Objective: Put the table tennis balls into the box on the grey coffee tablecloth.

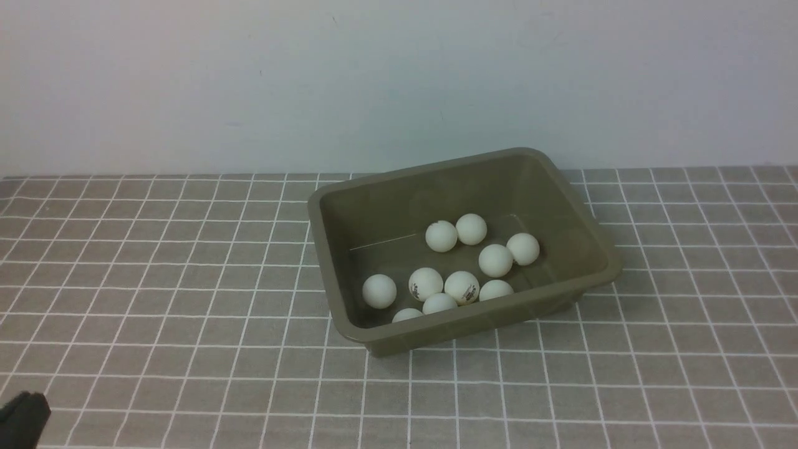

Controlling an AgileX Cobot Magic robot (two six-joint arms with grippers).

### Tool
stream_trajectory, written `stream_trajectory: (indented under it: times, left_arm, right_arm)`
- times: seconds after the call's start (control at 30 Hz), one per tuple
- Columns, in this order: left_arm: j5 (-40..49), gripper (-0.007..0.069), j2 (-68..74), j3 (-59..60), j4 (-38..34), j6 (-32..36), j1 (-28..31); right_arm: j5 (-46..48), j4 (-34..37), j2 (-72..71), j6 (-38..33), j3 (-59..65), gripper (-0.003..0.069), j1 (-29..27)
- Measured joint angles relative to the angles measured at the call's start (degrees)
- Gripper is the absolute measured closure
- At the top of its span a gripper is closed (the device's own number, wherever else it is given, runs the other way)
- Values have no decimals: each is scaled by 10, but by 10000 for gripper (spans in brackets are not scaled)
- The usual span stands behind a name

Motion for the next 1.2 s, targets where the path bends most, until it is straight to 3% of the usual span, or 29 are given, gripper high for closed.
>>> stream_trajectory:
  times: [0.2,1.2]
  left_arm:
    - [52,629,-10,26,0,28,26]
    - [54,629,-10,26,0,33,28]
  right_arm:
    - [-1,0,0,0,0,673,0]
    - [-5,-2,0,-7,6,673,0]
